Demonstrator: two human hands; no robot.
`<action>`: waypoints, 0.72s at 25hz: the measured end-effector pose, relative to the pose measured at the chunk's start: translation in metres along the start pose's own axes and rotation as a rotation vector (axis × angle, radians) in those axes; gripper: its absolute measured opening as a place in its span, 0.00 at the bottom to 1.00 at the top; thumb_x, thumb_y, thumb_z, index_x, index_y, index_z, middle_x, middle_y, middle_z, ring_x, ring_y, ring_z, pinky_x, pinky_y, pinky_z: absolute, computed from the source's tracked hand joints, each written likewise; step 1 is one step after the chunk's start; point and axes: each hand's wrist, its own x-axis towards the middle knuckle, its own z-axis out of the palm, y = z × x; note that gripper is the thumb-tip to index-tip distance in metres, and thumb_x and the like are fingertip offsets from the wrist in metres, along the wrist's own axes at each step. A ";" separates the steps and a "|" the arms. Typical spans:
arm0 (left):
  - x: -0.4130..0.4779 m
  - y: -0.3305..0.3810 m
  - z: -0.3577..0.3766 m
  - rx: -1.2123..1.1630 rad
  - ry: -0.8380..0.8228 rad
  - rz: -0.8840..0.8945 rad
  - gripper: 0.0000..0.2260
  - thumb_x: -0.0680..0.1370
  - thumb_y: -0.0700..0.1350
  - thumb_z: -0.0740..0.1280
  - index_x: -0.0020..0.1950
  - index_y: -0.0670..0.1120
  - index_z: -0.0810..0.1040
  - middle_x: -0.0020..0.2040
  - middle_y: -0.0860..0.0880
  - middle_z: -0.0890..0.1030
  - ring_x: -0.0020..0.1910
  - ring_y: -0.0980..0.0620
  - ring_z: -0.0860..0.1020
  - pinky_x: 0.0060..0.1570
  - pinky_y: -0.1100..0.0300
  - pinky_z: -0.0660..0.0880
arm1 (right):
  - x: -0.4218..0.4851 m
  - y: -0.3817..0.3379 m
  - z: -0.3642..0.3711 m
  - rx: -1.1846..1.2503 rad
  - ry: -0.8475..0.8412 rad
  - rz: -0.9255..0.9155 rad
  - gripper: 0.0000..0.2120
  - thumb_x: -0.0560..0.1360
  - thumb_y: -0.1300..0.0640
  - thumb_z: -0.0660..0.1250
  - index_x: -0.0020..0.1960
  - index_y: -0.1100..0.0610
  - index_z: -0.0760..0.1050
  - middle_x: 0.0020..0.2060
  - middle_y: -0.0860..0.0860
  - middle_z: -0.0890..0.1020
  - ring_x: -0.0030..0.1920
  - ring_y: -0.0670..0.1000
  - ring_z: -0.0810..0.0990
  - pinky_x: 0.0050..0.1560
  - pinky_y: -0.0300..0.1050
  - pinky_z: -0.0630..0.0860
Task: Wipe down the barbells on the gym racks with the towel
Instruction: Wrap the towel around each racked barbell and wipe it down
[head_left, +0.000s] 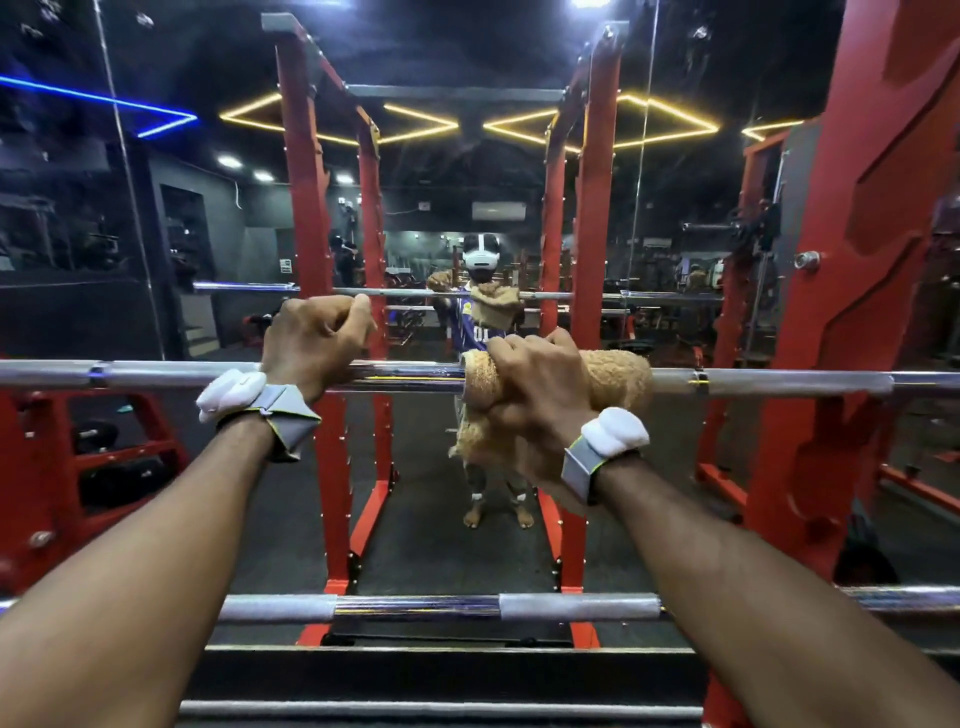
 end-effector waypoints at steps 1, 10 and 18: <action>-0.001 -0.008 -0.002 -0.013 0.003 -0.016 0.22 0.78 0.61 0.56 0.37 0.52 0.83 0.33 0.54 0.83 0.37 0.50 0.82 0.39 0.54 0.77 | 0.003 -0.002 -0.002 0.046 -0.049 0.010 0.15 0.64 0.45 0.69 0.42 0.50 0.67 0.39 0.51 0.81 0.43 0.57 0.82 0.43 0.49 0.62; -0.010 -0.056 -0.029 0.283 -0.061 -0.120 0.21 0.80 0.56 0.59 0.35 0.43 0.77 0.35 0.40 0.78 0.42 0.36 0.79 0.38 0.52 0.70 | 0.011 -0.023 -0.003 0.123 -0.098 0.042 0.16 0.64 0.46 0.71 0.44 0.50 0.68 0.43 0.51 0.82 0.47 0.58 0.81 0.44 0.48 0.59; -0.012 -0.061 -0.016 0.624 -0.150 -0.063 0.23 0.82 0.53 0.52 0.46 0.42 0.83 0.44 0.36 0.82 0.46 0.35 0.80 0.42 0.51 0.71 | 0.052 -0.018 -0.002 0.426 -0.503 0.111 0.16 0.59 0.45 0.64 0.37 0.57 0.70 0.34 0.54 0.78 0.39 0.61 0.80 0.39 0.51 0.79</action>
